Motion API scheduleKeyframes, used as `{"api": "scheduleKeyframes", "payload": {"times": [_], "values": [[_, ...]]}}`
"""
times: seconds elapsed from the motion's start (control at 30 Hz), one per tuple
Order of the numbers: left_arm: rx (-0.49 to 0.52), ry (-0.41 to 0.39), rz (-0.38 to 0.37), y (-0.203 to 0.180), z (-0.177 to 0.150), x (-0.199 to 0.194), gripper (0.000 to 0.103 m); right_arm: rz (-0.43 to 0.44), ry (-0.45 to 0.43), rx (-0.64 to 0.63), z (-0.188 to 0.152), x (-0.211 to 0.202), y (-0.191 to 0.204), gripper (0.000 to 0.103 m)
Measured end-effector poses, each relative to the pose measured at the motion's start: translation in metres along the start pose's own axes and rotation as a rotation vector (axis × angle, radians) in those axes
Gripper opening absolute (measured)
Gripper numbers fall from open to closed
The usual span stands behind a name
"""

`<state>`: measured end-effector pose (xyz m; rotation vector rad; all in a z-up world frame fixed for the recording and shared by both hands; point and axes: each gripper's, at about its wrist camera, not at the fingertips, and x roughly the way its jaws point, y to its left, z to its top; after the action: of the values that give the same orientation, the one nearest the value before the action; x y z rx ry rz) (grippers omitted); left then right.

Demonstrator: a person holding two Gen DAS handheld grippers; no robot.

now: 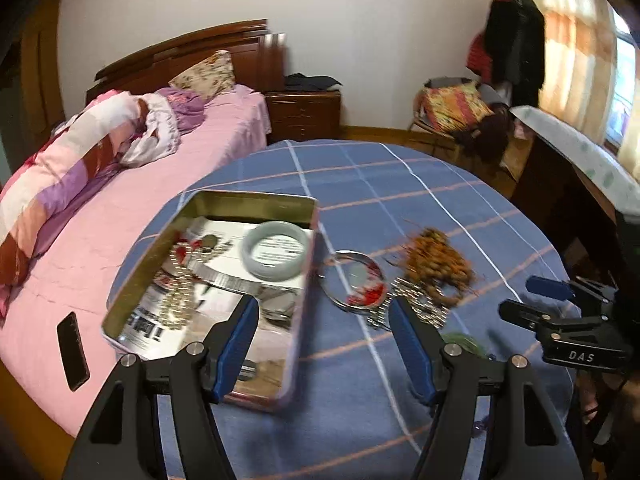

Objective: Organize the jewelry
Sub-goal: 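Reach the left tool to the green jade bracelet and close on it, then carry the green bracelet toward the tin with the left tool while the right tool grasps the wooden prayer beads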

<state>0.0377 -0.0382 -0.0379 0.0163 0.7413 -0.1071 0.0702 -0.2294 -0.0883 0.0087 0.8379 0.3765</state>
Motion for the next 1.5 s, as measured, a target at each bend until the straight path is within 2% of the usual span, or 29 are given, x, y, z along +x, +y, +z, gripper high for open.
{"api": "scheduleKeyframes", "payload": {"times": [0.27, 0.43, 0.57, 0.73, 0.8, 1.03, 1.1, 1.3, 1.5], "values": [[0.068, 0.029, -0.020, -0.032, -0.010, 0.007, 0.068, -0.010, -0.002, 0.012, -0.006, 0.000, -0.011, 0.079], [0.082, 0.058, -0.024, -0.039, -0.017, 0.016, 0.067, -0.021, -0.008, 0.017, -0.008, -0.001, -0.014, 0.084], [0.088, 0.090, -0.030, -0.044, -0.020, 0.024, 0.060, -0.022, -0.002, 0.007, -0.011, -0.001, -0.011, 0.084], [0.094, 0.121, -0.057, -0.048, -0.024, 0.029, 0.058, -0.024, 0.009, -0.011, -0.017, -0.003, -0.008, 0.084], [0.098, 0.132, -0.065, -0.050, -0.025, 0.031, 0.047, -0.026, 0.011, -0.015, -0.018, -0.004, -0.007, 0.084], [0.100, 0.209, -0.121, -0.058, -0.032, 0.045, 0.024, -0.031, 0.012, -0.006, -0.019, -0.004, -0.009, 0.084], [0.097, 0.221, -0.138, -0.059, -0.032, 0.047, 0.007, -0.031, 0.009, -0.006, -0.018, -0.004, -0.008, 0.084], [0.099, 0.177, -0.134, -0.056, -0.021, 0.039, 0.005, -0.032, -0.011, -0.014, -0.007, -0.002, -0.005, 0.084], [0.072, 0.110, -0.112, -0.043, -0.004, 0.027, 0.005, -0.031, -0.021, -0.011, 0.020, 0.008, -0.003, 0.084]]}}
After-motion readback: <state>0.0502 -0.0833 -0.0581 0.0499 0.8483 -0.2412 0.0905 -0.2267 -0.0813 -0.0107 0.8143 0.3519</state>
